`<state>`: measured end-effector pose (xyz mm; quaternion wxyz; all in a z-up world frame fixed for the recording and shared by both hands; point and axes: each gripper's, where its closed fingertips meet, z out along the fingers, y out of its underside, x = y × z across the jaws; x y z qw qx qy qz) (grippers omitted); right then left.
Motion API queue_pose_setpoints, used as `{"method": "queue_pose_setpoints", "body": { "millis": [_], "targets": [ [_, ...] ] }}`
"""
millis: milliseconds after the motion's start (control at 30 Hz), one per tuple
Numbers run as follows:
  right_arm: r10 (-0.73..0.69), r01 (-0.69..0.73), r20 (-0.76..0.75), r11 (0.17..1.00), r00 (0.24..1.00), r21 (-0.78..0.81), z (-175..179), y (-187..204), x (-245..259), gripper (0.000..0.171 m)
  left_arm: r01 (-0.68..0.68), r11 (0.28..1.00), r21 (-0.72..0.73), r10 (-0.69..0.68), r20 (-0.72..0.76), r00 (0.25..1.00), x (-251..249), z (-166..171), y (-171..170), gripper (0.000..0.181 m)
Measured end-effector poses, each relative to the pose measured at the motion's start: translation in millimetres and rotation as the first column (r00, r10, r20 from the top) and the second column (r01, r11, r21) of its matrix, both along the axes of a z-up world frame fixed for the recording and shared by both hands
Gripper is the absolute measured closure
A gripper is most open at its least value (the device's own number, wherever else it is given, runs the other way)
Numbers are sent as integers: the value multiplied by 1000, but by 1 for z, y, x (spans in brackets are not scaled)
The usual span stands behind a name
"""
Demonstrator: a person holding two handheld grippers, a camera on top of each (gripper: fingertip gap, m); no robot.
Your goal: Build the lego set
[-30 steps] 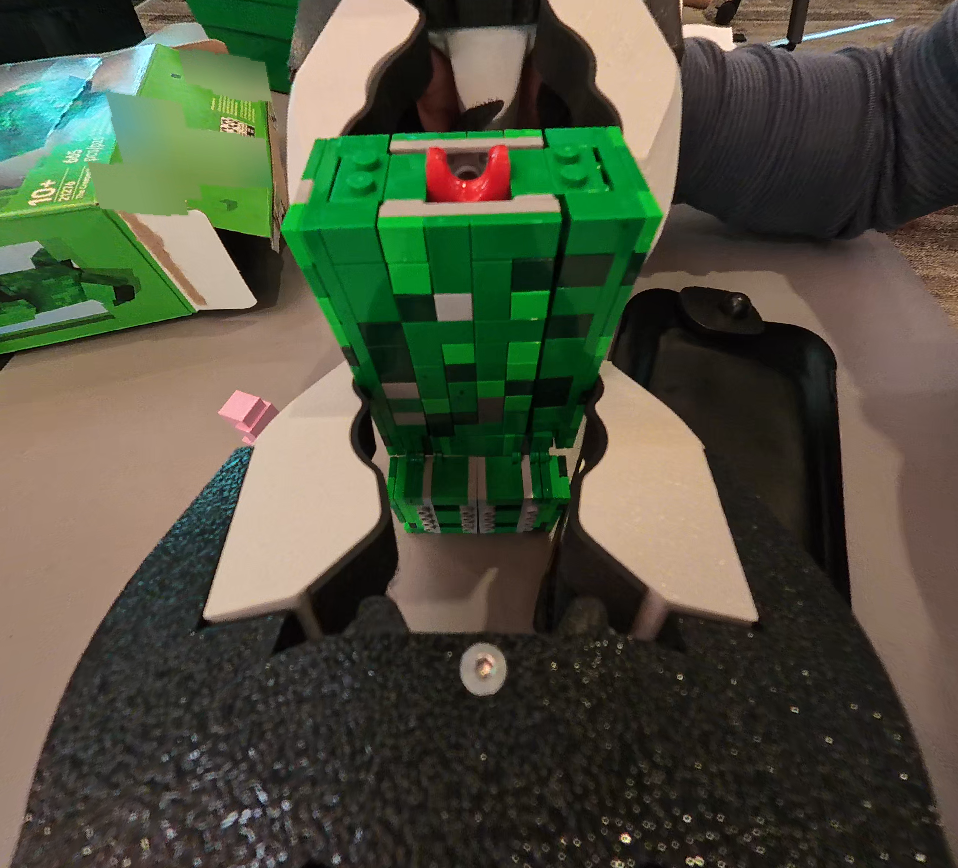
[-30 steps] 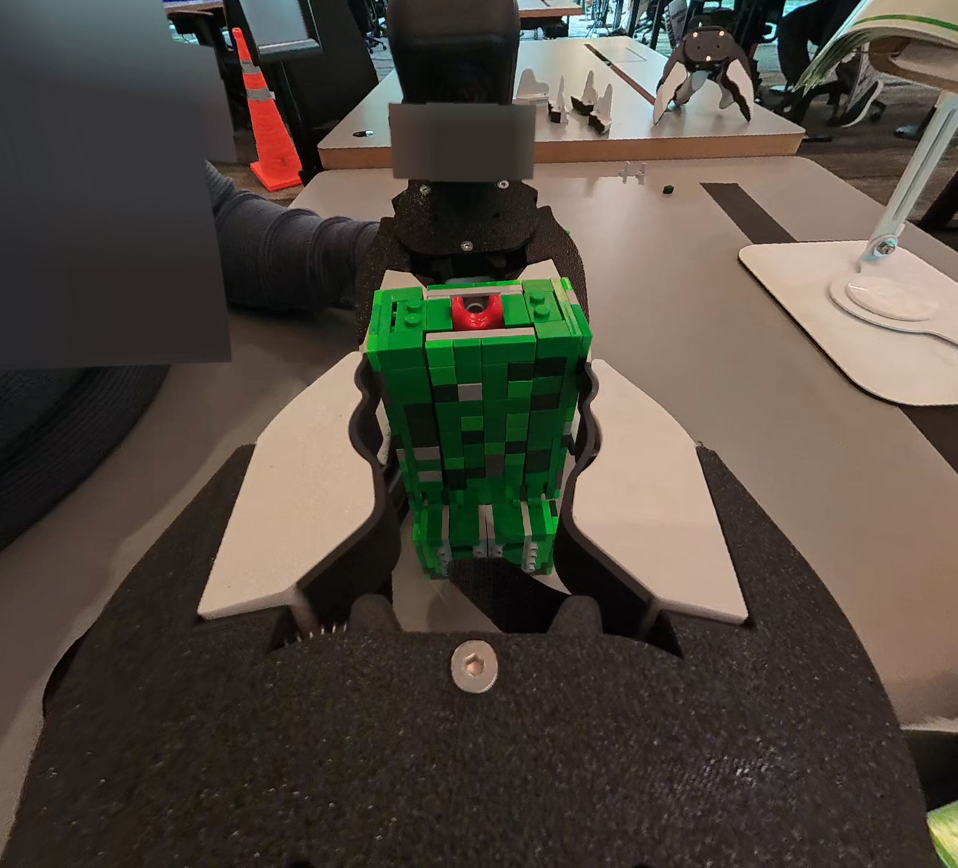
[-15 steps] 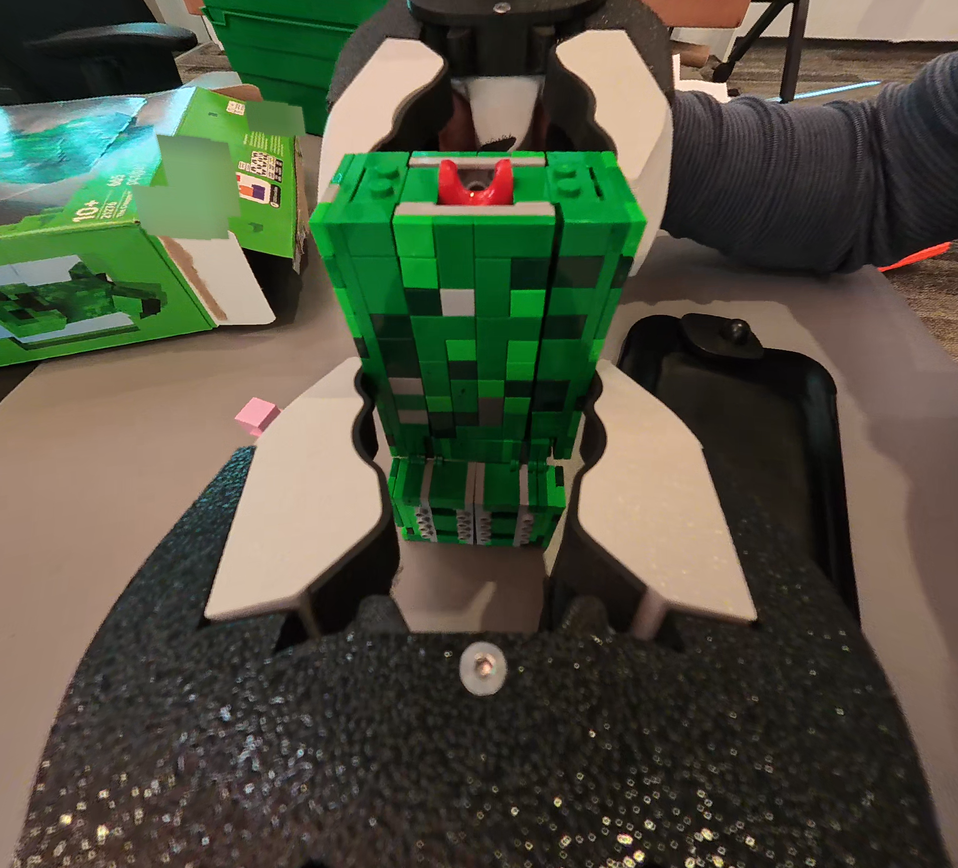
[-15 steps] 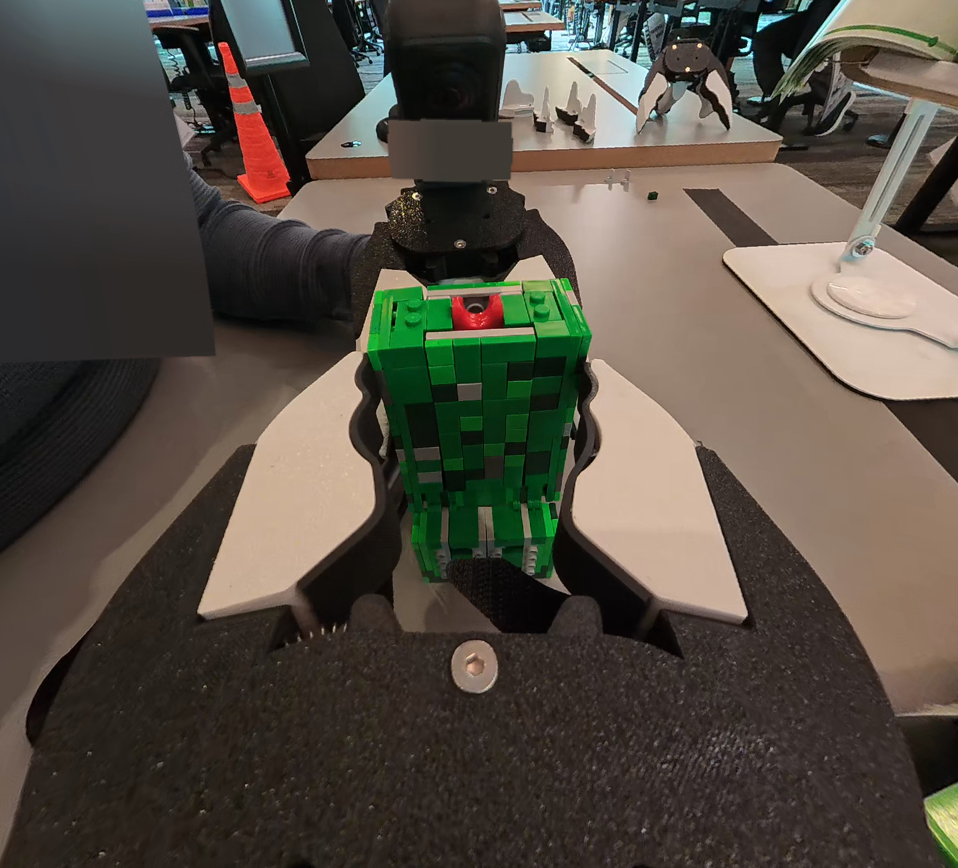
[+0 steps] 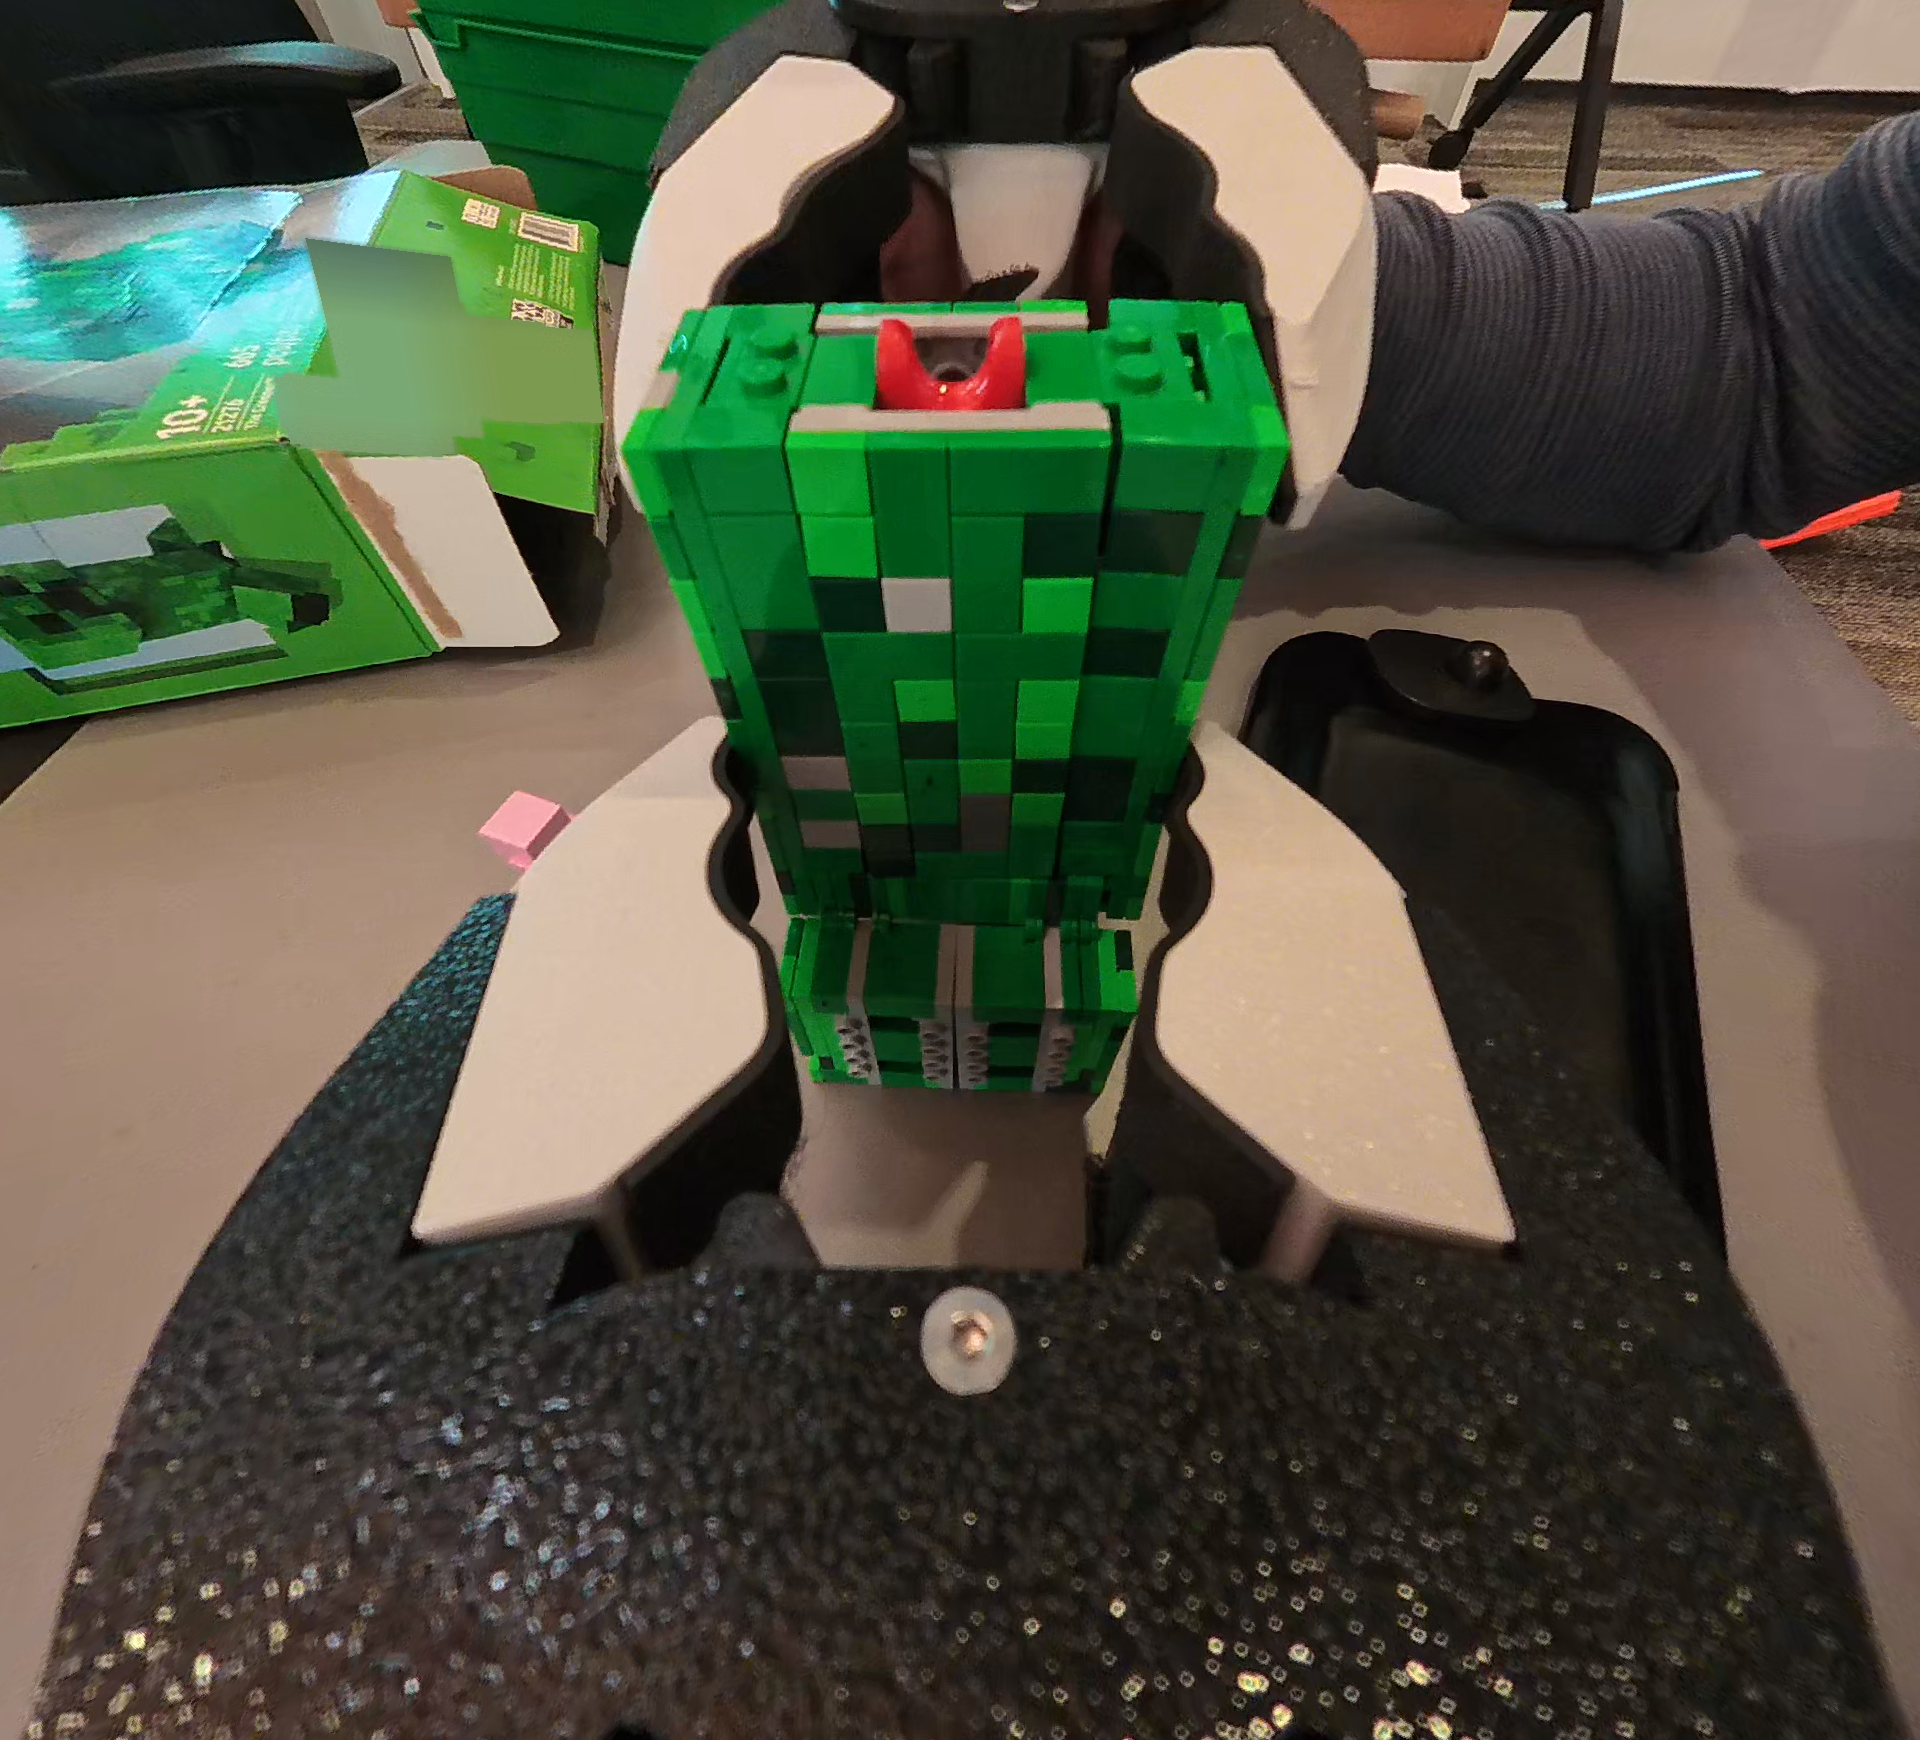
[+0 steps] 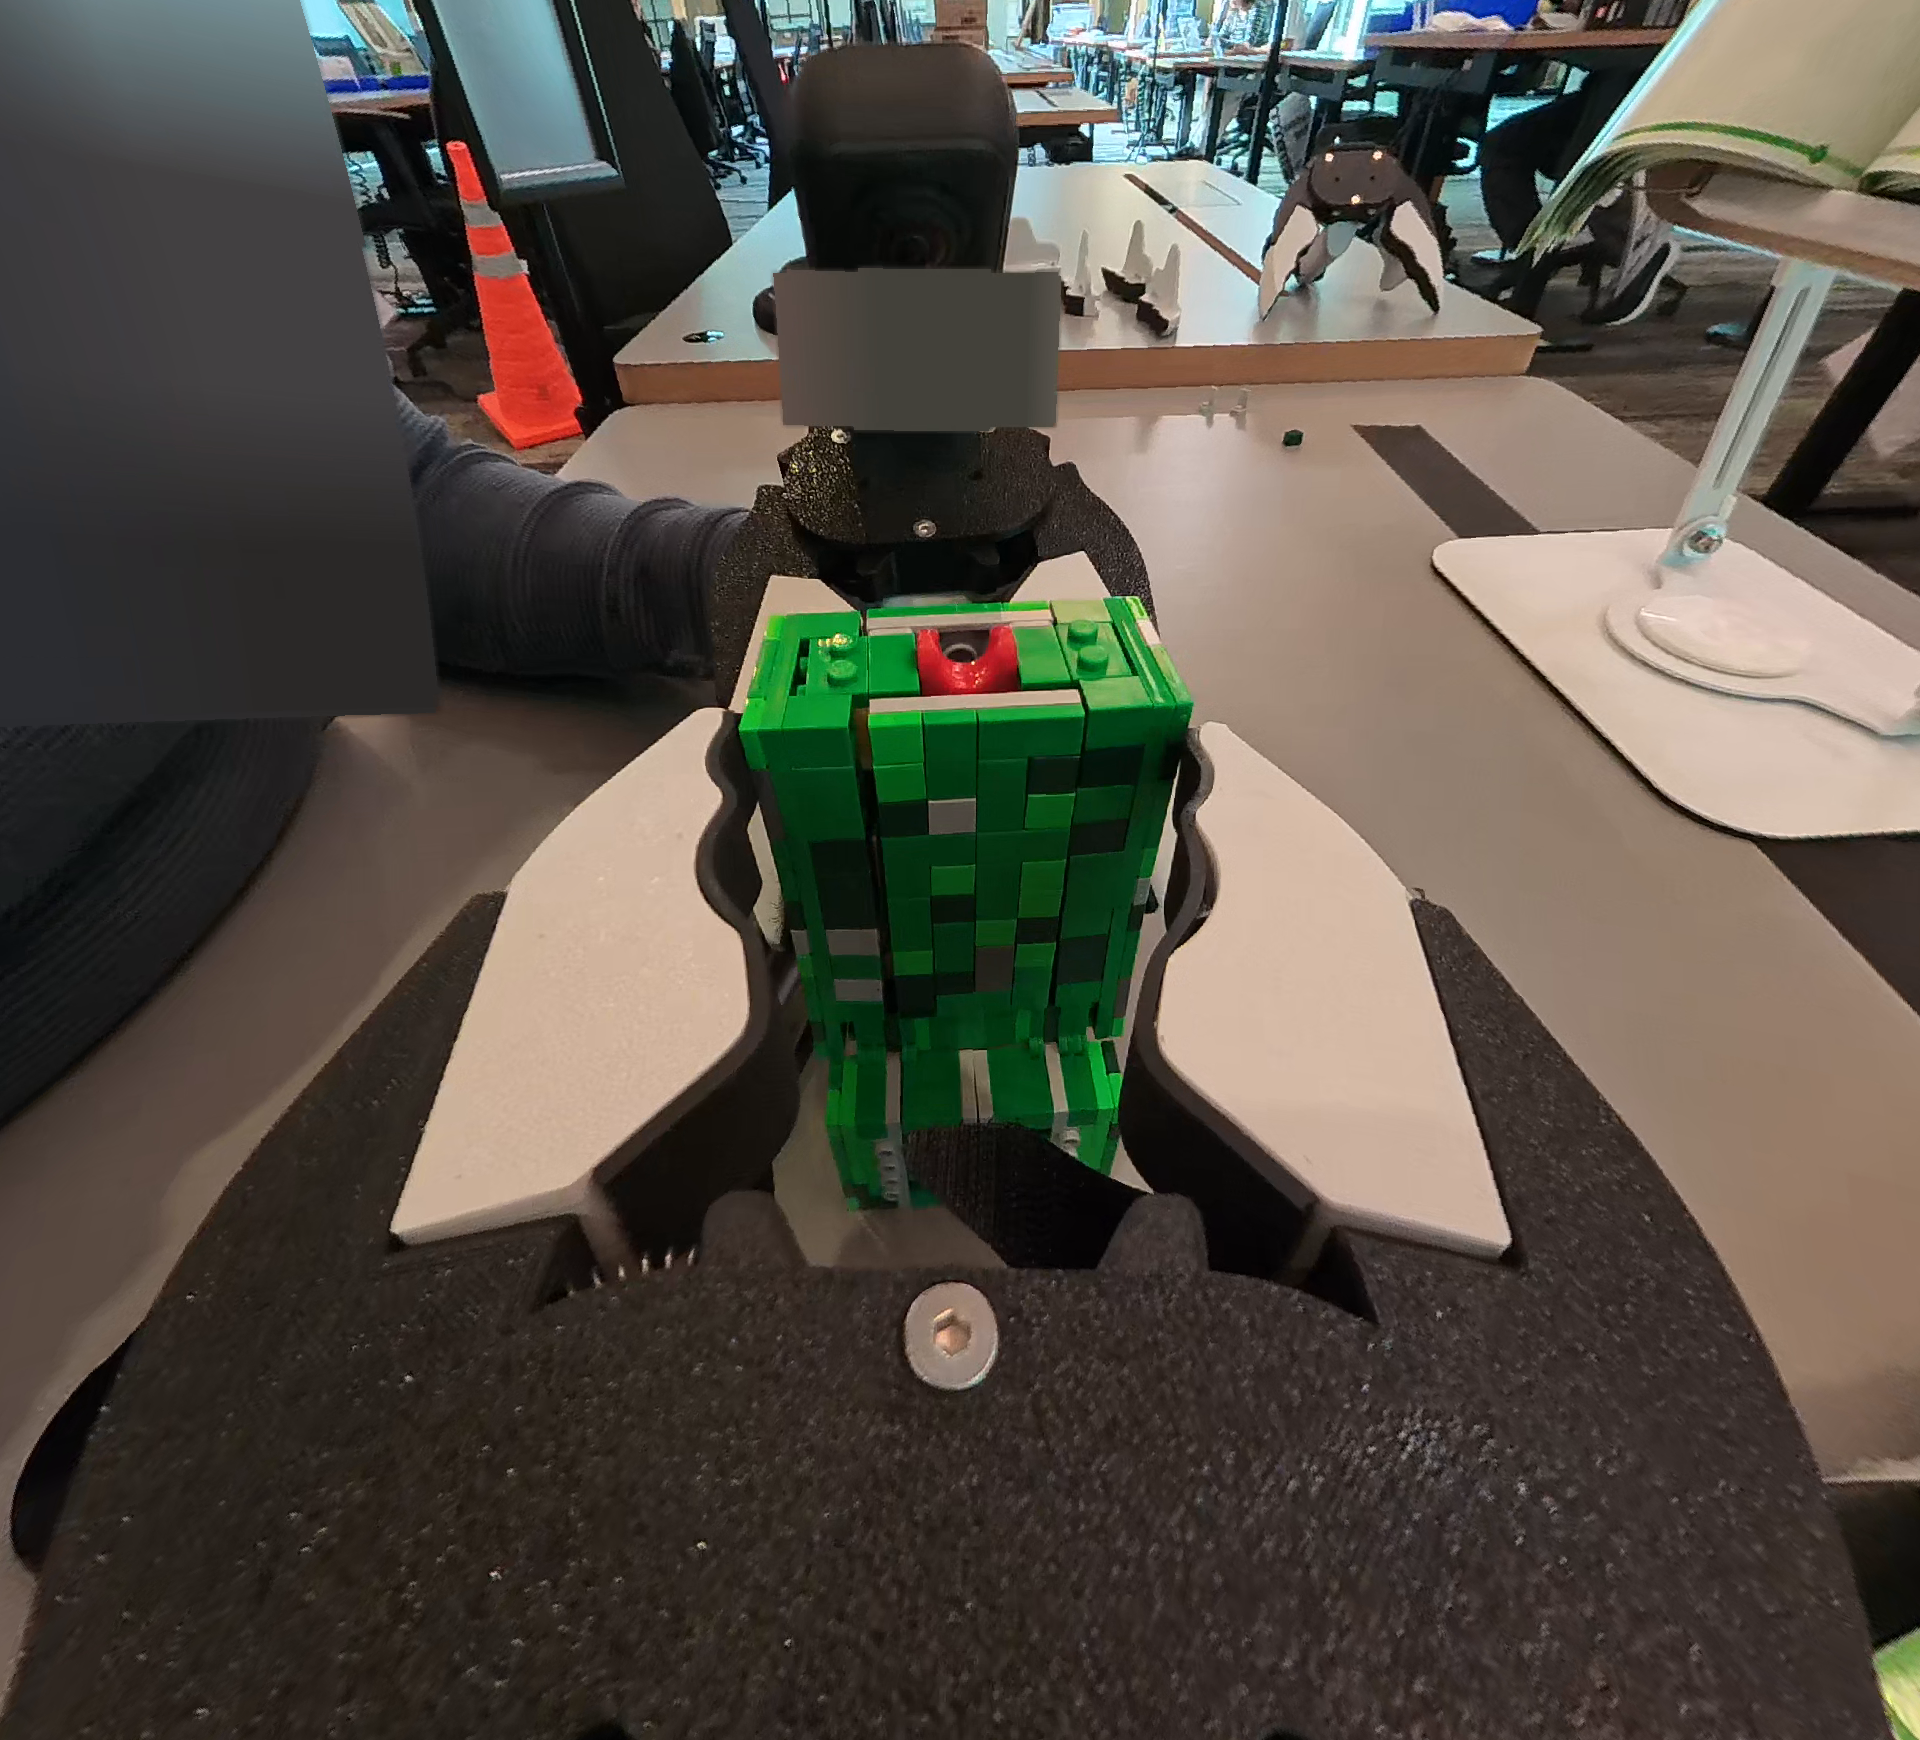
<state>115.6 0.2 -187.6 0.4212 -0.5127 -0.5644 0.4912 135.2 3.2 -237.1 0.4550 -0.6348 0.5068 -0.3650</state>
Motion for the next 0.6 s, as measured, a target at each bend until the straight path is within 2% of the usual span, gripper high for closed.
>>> {"method": "queue_pose_setpoints", "body": {
  "millis": [600],
  "targets": [
    [19,-21,-39,999,999,-41,4,0,2,96,-4,1000,3,4,1,1000,0,0,0,105]
  ]
}}
